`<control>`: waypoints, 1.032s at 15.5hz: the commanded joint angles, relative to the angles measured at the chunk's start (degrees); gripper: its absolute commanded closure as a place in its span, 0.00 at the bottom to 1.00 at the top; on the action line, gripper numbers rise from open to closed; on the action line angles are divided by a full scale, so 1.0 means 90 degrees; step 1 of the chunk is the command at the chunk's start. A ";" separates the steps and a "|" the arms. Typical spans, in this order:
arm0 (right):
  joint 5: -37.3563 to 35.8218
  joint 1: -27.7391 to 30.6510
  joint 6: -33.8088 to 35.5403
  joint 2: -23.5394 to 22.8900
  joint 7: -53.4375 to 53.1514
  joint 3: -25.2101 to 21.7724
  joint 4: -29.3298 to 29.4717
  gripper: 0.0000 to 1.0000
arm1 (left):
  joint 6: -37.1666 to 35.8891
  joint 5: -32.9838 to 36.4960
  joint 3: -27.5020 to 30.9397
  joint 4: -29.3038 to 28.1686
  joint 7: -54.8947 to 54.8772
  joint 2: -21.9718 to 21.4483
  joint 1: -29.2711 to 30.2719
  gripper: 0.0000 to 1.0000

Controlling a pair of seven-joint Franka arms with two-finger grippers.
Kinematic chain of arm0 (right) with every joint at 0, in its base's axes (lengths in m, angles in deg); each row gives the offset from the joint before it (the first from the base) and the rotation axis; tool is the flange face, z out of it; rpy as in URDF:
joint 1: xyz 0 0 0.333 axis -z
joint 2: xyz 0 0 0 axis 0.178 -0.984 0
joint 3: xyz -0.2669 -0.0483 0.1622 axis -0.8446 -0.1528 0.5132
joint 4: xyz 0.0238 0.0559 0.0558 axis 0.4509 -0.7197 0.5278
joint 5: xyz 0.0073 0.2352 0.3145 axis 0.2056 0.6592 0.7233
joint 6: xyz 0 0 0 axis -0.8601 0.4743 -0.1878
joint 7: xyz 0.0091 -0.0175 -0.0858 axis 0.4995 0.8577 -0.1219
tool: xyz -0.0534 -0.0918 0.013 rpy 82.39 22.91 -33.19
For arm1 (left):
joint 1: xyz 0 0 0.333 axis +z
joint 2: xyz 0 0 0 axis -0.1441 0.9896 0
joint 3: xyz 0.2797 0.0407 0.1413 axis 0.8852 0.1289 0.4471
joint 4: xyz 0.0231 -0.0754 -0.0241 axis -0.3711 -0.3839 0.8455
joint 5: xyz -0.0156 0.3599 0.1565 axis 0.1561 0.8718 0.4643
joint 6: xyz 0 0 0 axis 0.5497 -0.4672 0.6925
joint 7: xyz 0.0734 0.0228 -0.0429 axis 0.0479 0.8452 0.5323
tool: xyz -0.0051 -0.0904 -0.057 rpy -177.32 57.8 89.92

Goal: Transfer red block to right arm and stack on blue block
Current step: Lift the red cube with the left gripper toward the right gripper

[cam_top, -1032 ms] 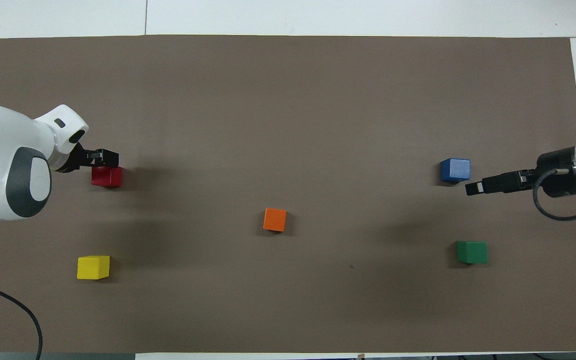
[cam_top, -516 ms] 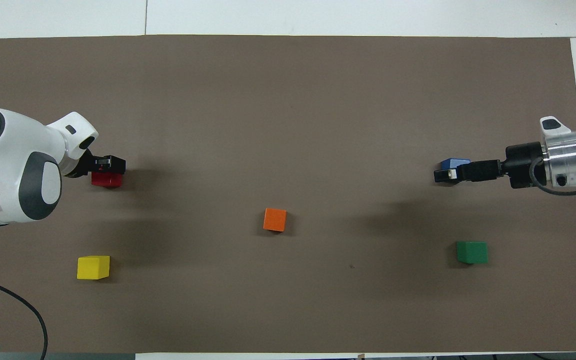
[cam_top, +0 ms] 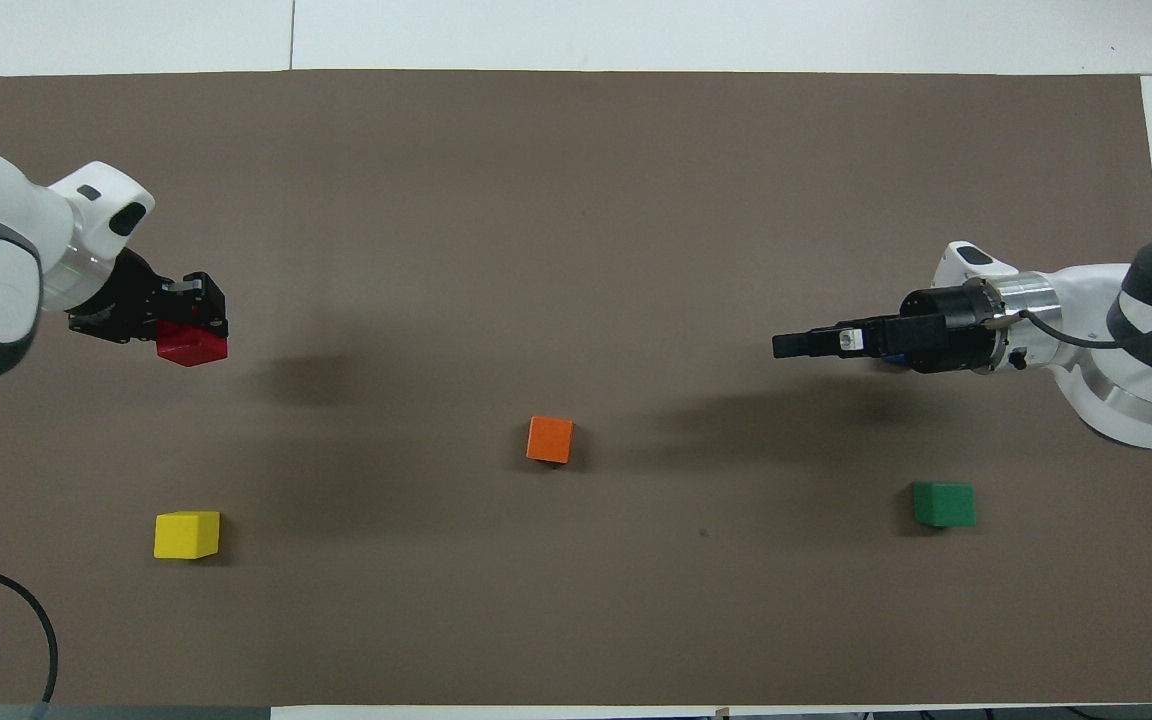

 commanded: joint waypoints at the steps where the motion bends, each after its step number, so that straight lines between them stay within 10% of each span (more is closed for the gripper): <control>1: 0.0867 -0.0310 0.0740 -0.0373 0.0403 0.0042 -0.0034 0.00 | -0.0895 -0.0759 -0.0154 0.0435 0.1610 -0.0413 -0.0149 1.00; 11: 0.3457 -0.1443 0.2531 -0.0940 0.0287 0.0227 -0.0884 0.00 | -0.0761 -0.3495 -0.0497 0.0269 0.8321 -0.1606 -0.1193 1.00; 16: 0.4705 -0.1736 0.2385 -0.0911 -0.0718 0.0286 -0.1235 0.00 | 0.1199 -0.3497 -0.0507 -0.0608 1.0064 -0.1938 -0.2237 1.00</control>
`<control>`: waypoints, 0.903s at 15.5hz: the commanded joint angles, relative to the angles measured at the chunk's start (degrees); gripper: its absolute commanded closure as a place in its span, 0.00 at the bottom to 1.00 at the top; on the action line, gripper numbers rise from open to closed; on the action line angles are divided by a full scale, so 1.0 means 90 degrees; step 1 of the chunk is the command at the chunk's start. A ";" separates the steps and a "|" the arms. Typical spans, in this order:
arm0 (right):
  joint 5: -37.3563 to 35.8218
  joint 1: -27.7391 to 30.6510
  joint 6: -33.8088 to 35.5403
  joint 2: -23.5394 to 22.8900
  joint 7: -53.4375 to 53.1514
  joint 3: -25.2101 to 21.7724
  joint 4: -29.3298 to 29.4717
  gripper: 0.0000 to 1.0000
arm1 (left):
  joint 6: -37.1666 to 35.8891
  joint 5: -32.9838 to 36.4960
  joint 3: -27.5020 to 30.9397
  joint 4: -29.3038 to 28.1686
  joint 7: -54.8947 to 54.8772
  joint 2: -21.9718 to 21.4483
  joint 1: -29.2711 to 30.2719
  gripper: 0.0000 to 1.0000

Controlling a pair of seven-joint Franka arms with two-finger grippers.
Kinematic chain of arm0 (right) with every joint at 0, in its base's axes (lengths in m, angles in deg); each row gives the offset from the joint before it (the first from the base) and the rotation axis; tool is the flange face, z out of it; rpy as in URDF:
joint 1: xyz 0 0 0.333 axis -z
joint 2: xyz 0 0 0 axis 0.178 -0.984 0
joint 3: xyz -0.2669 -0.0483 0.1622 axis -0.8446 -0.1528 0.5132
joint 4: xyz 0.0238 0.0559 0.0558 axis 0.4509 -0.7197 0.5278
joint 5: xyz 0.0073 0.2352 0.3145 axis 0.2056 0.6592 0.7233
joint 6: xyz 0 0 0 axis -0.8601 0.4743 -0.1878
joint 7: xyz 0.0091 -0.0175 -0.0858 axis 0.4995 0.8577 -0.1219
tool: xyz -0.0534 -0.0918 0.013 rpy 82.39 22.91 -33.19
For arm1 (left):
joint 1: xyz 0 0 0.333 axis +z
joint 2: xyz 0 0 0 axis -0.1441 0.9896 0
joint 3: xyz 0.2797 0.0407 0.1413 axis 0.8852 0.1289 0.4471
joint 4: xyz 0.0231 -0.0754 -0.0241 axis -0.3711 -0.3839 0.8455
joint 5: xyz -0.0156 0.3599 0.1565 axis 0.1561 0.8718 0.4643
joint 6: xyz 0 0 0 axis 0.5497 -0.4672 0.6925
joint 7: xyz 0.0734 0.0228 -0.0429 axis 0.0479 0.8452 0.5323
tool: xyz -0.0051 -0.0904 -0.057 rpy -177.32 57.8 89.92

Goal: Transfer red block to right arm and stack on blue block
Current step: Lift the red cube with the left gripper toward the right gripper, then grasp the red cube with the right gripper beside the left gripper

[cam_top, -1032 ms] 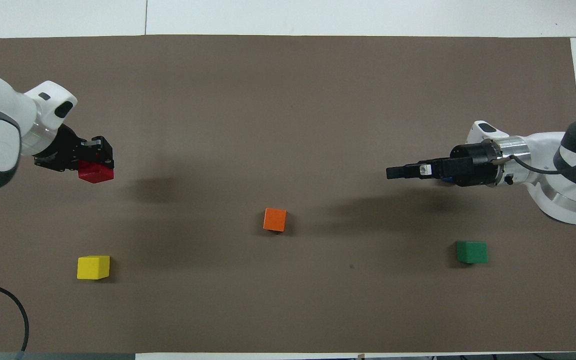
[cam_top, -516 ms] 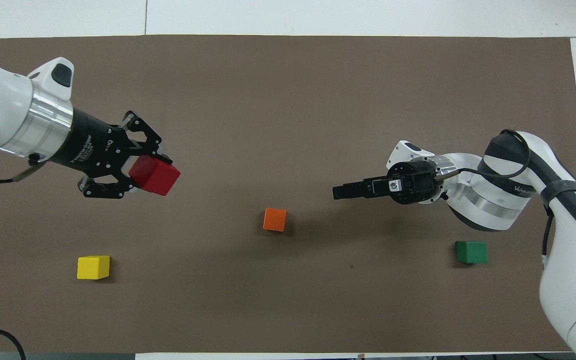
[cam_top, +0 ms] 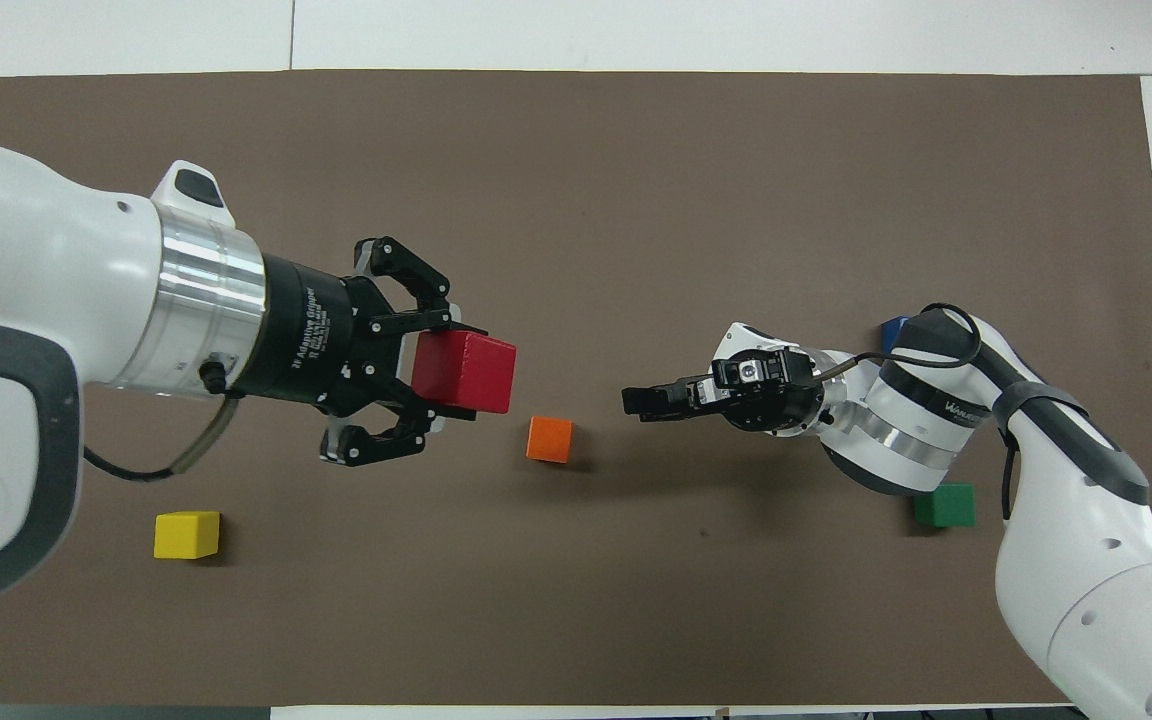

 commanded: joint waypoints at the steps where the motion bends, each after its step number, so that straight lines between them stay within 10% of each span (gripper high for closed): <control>1: 0.0888 -0.0255 -0.0086 0.0090 -0.0397 0.0091 -0.0208 0.00 | 0.1153 -0.0168 0.0096 -0.1030 0.0394 -0.0429 -0.0581 1.00; 14: 0.2200 -0.1076 -0.0495 0.0051 -0.0476 0.0121 -0.0032 0.00 | 0.2504 -0.0071 0.0047 -0.1415 0.2064 -0.0430 -0.1130 1.00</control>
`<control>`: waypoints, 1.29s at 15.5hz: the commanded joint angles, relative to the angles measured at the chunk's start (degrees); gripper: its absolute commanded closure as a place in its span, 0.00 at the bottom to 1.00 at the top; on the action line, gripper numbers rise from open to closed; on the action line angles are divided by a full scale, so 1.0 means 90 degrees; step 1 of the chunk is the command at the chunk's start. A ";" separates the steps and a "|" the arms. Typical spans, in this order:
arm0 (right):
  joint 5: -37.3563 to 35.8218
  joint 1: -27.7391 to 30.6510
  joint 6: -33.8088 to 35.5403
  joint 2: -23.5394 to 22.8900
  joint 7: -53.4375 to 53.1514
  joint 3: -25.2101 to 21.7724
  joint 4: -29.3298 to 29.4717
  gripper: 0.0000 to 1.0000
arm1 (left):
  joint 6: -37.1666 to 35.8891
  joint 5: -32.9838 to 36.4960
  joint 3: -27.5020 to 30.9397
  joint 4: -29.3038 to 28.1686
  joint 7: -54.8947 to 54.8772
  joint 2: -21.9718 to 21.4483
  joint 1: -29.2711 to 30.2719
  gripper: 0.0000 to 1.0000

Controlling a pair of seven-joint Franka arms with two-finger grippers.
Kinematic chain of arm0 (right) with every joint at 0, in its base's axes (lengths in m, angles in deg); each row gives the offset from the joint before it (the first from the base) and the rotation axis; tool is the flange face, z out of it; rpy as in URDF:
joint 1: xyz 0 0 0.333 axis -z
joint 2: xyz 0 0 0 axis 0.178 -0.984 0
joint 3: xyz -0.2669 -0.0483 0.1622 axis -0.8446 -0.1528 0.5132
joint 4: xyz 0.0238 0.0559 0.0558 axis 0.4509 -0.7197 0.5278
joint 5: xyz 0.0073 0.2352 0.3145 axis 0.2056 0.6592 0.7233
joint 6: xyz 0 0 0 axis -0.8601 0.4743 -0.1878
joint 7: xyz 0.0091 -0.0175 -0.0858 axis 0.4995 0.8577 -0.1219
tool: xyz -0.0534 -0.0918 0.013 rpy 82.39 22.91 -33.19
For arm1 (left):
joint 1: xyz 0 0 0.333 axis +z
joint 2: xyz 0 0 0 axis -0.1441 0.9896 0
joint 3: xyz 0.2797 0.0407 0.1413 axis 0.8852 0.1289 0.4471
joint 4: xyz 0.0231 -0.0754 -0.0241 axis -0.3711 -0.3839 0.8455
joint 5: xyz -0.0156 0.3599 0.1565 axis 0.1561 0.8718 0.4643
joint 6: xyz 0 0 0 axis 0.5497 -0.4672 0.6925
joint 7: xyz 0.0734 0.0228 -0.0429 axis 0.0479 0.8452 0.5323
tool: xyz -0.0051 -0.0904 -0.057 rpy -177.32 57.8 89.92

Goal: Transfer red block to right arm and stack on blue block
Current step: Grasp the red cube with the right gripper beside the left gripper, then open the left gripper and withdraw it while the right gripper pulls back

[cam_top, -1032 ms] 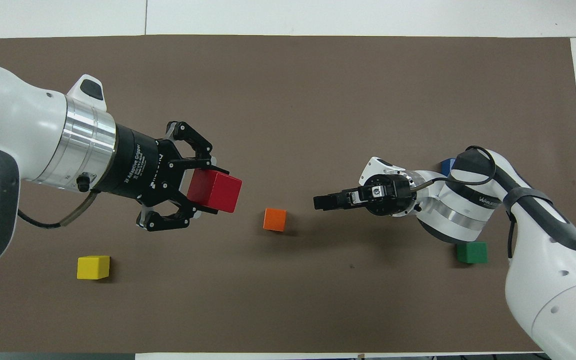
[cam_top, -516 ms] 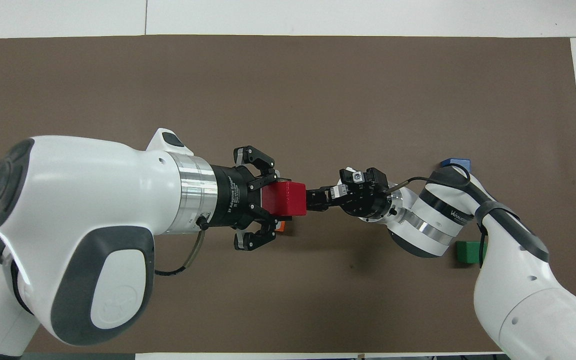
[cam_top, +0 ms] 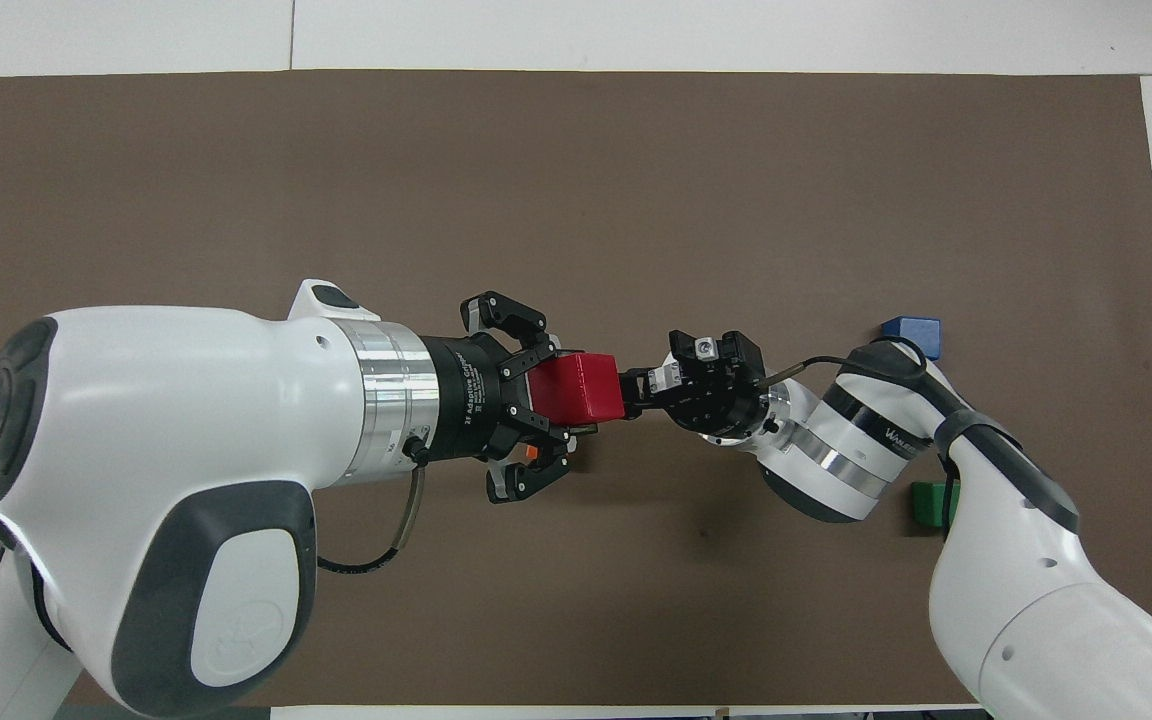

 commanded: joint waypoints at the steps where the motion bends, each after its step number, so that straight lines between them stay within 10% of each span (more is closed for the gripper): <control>1: 0.0290 -0.0196 -0.0371 0.0031 0.0058 0.0028 0.0137 0.00 | 0.0209 -0.0054 0.0052 -0.0001 0.0309 0.0060 -0.0082 1.00; 8: 0.0300 -0.0274 -0.0528 0.0012 0.0186 0.0038 0.0226 0.03 | 0.0219 0.0151 0.0043 0.0078 0.0388 0.0226 -0.0121 1.00; 12: 0.0271 -0.0343 -0.0626 0.0012 0.0547 0.0038 0.0226 1.00 | 0.0219 0.0181 0.0043 0.0136 0.0388 0.0285 -0.0101 1.00; 17: 0.0261 -0.0372 -0.0723 0.0012 0.0567 0.0038 0.0313 1.00 | 0.0161 0.0190 0.0043 0.0097 0.0281 0.0275 -0.0072 1.00; 18: 0.0261 -0.0372 -0.0733 0.0021 0.0567 0.0038 0.0314 1.00 | 0.0141 0.0239 0.0043 0.0107 0.0280 0.0275 -0.0072 0.24; 19: 0.0261 -0.0372 -0.0743 0.0021 0.0577 0.0038 0.0324 1.00 | 0.0112 0.0297 0.0043 0.0107 0.0280 0.0227 -0.0062 0.00; 20: 0.0261 -0.0372 -0.0743 0.0021 0.0587 0.0038 0.0324 1.00 | 0.0054 0.0327 0.0081 0.0107 0.0280 0.0168 -0.0043 0.00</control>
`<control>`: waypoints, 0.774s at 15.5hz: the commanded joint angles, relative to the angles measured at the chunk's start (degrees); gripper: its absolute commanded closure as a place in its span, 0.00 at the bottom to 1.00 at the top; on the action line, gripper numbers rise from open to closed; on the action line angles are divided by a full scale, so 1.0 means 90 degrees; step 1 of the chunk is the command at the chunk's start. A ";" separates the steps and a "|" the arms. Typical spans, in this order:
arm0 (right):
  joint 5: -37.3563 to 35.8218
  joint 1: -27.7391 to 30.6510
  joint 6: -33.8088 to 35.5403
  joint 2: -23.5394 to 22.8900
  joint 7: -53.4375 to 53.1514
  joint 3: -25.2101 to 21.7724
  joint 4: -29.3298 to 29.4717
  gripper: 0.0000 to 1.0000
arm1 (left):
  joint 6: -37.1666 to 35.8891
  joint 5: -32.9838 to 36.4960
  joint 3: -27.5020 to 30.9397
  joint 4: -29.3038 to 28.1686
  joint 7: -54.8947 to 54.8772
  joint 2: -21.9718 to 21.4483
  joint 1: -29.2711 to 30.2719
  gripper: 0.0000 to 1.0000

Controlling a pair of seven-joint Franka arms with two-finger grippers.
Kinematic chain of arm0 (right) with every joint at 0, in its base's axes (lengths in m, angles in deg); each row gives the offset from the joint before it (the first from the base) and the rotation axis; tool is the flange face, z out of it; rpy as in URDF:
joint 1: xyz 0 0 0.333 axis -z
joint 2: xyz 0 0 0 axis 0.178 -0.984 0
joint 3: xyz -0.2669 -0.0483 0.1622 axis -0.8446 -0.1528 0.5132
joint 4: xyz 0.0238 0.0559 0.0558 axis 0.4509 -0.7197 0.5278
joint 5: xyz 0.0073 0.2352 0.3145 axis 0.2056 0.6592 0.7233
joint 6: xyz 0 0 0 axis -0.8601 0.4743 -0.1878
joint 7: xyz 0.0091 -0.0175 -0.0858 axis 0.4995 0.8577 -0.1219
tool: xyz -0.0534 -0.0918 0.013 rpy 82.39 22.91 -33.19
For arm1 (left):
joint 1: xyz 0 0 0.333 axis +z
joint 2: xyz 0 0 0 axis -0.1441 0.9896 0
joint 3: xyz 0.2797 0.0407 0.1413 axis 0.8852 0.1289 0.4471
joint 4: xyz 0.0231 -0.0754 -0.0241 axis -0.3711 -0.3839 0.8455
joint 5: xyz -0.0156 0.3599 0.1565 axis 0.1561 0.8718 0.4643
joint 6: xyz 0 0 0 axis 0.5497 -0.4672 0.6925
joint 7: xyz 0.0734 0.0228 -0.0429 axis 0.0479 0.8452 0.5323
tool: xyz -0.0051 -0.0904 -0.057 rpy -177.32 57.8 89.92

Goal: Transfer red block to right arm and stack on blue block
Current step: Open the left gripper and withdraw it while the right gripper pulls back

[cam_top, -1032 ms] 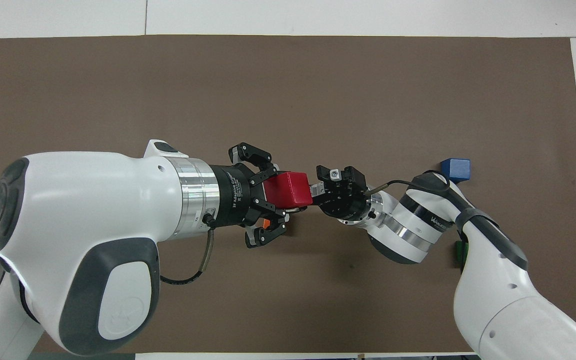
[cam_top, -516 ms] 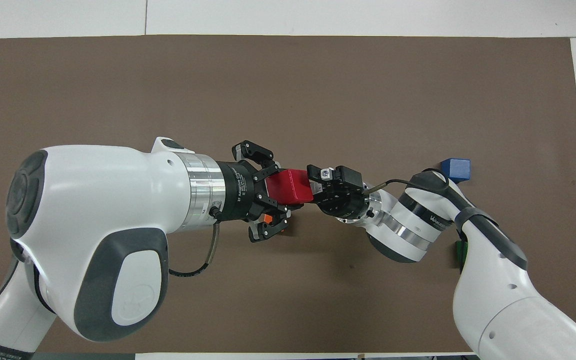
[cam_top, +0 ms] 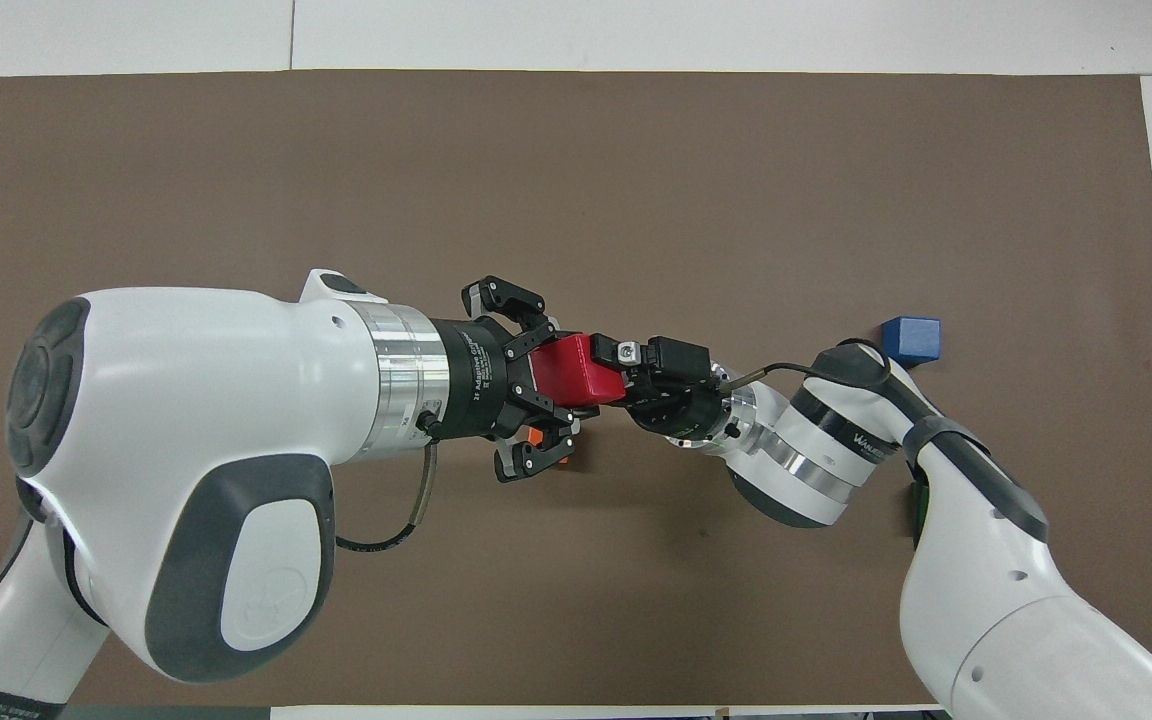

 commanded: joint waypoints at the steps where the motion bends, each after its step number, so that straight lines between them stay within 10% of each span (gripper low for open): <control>1: 0.0036 -0.0032 -0.0163 0.0035 0.0158 0.0027 0.0115 1.00 | -0.0220 0.0227 0.0133 0.0046 0.0094 -0.0180 0.0045 0.00; 6: -0.0110 0.0046 -0.0493 0.0268 0.0099 -0.0012 0.0115 1.00 | -0.1304 0.0237 0.0133 0.0008 -0.1911 -0.0620 0.1507 0.00; 12: -0.2772 0.0962 -0.3012 0.1507 -0.0144 -0.0031 0.0241 1.00 | -0.1286 0.1464 0.0123 0.0017 -0.5544 -0.0261 0.3004 0.00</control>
